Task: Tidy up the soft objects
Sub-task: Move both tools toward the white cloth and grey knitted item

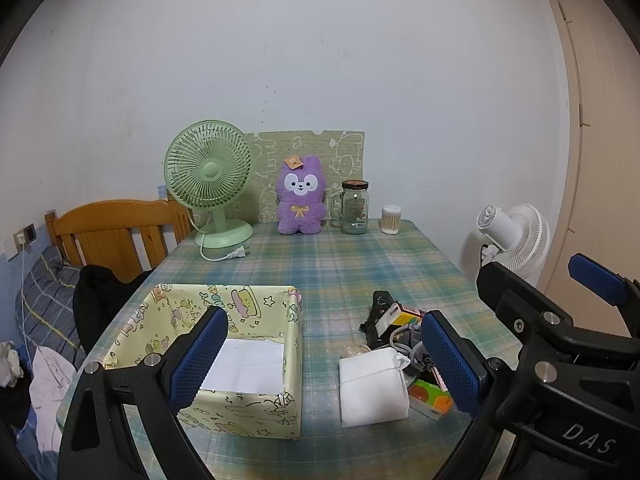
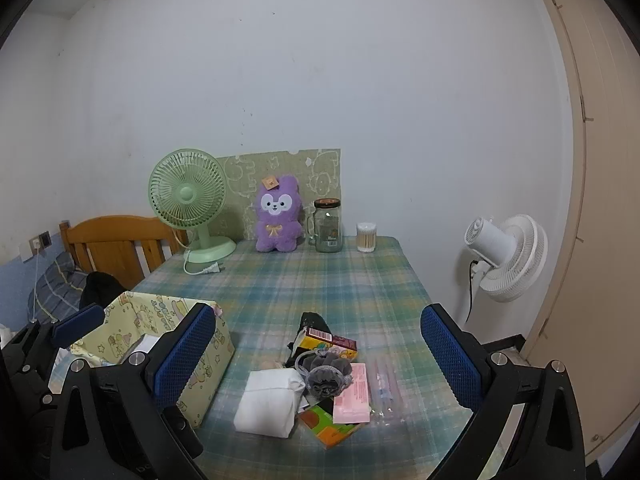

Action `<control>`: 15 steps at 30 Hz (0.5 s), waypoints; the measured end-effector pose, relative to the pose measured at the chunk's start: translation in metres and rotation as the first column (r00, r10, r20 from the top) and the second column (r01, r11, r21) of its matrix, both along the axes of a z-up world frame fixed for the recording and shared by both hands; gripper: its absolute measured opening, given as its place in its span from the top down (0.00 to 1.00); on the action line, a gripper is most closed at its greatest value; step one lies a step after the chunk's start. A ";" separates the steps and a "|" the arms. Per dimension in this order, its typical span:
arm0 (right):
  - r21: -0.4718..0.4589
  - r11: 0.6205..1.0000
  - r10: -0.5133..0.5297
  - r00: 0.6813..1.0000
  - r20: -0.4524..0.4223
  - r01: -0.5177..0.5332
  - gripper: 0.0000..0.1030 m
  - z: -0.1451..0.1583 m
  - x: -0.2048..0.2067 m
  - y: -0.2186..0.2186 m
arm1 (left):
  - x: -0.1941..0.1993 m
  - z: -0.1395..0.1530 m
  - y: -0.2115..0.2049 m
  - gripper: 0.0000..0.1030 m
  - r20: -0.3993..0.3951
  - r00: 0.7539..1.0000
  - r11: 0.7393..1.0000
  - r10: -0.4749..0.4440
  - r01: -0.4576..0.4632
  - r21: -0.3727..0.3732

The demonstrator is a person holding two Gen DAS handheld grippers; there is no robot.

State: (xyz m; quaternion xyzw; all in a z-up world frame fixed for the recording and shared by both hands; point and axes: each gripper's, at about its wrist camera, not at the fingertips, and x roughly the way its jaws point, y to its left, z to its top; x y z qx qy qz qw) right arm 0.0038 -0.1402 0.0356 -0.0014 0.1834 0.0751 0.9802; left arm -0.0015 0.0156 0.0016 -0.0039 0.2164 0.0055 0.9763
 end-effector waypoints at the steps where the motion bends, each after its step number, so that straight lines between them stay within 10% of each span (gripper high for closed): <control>1: 0.001 1.000 0.000 1.000 -0.001 0.000 0.00 0.000 0.000 0.000 | 0.000 0.000 0.000 0.05 -0.001 1.000 1.000 0.000 0.000 0.001; 15: 0.027 1.000 0.017 1.000 -0.023 -0.016 0.00 -0.004 0.006 -0.004 | 0.000 0.001 -0.001 0.05 0.016 1.000 1.000 0.016 -0.016 0.008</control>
